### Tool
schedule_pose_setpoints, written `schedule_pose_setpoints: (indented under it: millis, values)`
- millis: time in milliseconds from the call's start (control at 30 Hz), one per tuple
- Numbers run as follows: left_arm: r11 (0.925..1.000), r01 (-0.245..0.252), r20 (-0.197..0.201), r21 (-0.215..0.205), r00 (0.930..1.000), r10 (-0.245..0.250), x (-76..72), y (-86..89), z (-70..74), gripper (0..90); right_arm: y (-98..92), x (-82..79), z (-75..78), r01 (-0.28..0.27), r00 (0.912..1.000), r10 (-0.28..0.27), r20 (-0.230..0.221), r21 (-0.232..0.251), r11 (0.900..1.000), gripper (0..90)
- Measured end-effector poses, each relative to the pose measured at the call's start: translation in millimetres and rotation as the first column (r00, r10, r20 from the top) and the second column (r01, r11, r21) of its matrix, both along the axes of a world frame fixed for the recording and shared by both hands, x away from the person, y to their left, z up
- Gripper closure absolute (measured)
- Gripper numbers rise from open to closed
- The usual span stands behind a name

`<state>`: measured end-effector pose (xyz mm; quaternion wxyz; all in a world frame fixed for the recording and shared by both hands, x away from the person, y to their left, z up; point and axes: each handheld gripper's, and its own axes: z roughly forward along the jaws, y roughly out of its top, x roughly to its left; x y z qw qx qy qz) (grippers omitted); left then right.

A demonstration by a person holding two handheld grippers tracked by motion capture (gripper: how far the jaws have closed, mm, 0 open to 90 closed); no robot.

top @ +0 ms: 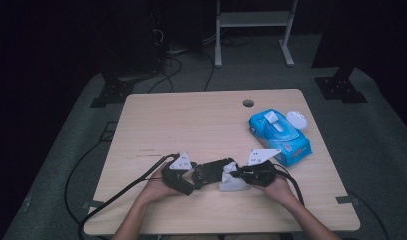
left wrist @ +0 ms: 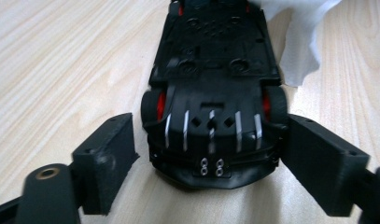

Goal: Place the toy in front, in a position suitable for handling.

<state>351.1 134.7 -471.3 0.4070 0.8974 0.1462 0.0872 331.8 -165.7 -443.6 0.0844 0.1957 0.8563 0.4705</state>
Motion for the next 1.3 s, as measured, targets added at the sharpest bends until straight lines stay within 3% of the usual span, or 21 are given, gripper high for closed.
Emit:
schedule_pose_setpoints:
  millis: [200, 367, 433, 500, 567, 700, 800, 900, 1033, 1133, 1233, 1300]
  values:
    - [0.9998, -0.016, -0.055, -0.013, 0.9984, 0.015, 4.6, 0.3, -1.7, 13.7, 24.0, 6.2, 21.5, -0.008, 0.9986, 0.007, 0.053, 0.008, 1.0, 85.5]
    - [0.9997, -0.016, -0.095, -0.018, 0.9954, 0.014, 9.0, -0.3, -3.3, 15.3, 49.6, 22.2, 5.6, -0.025, 0.9995, 0.026, 0.018, -0.035, 0.999, 83.7]
    - [0.9996, -0.028, -0.084, -0.006, 0.9961, 0.027, 9.4, -1.4, -3.8, 17.4, 54.4, 27.9, -2.6, -0.028, 0.9994, 0.026, -0.022, -0.059, 0.998, 70.9]
    - [0.9998, -0.016, -0.083, -0.01, 0.9965, 0.015, 9.2, -0.6, -2.8, 23.9, 53.4, 31.2, -3.9, -0.008, 0.9993, 0.006, -0.036, -0.076, 0.997, 61.6]
    - [0.9998, -0.017, -0.083, -0.014, 0.9965, 0.016, 9.0, -0.3, -1.6, 24.3, 46.3, 32.8, 1.5, 0.035, 0.9989, -0.037, -0.028, -0.067, 0.997, 51.0]
    - [0.9997, -0.019, -0.084, -0.013, 0.9963, 0.018, 7.7, -0.9, -1.4, 22.9, 31.5, 26.3, 13.2, 0.074, 0.9972, -0.073, 0.016, -0.045, 0.996, 45.9]
    - [0.9999, -0.017, -0.084, -0.001, 0.9963, 0.016, 6.2, -1.1, -1.3, 22.8, 32.1, 15.5, 15.5, 0.055, 0.9968, -0.052, 0.06, -0.04, 0.998, 48.4]
    - [0.9999, -0.014, -0.089, -0.004, 0.996, 0.014, 5.3, -1.0, -0.9, 22.7, 43.6, 11.9, 8.5, 0.016, 0.9984, -0.012, 0.056, -0.071, 0.997, 49.3]
    - [0.9995, -0.014, -0.095, -0.029, 0.9954, 0.011, 7.8, -0.1, -1.3, 18.9, 50.6, 23.7, -4.8, 0.012, 0.9999, -0.011, 0.009, -0.099, 0.995, 49.4]
    - [0.9989, -0.02, -0.109, -0.042, 0.9939, 0.015, 12.2, -0.3, -2.2, 15.7, 46.1, 30.1, -10.3, -0.012, 0.9993, 0.009, -0.036, -0.064, 0.998, 53.2]
    - [0.9987, -0.021, -0.137, -0.047, 0.9905, 0.015, 16.5, -1.5, -4.4, 14.2, 41.0, 32.3, -11.9, -0.038, 0.9984, 0.036, -0.044, -0.049, 0.998, 62.9]
    - [0.9993, -0.003, -0.152, -0.037, 0.9884, -0.002, 16.6, -2.0, -5.7, 20.2, 38.9, 34.5, -12.4, -0.062, 0.996, 0.059, -0.067, -0.032, 0.998, 70.8]
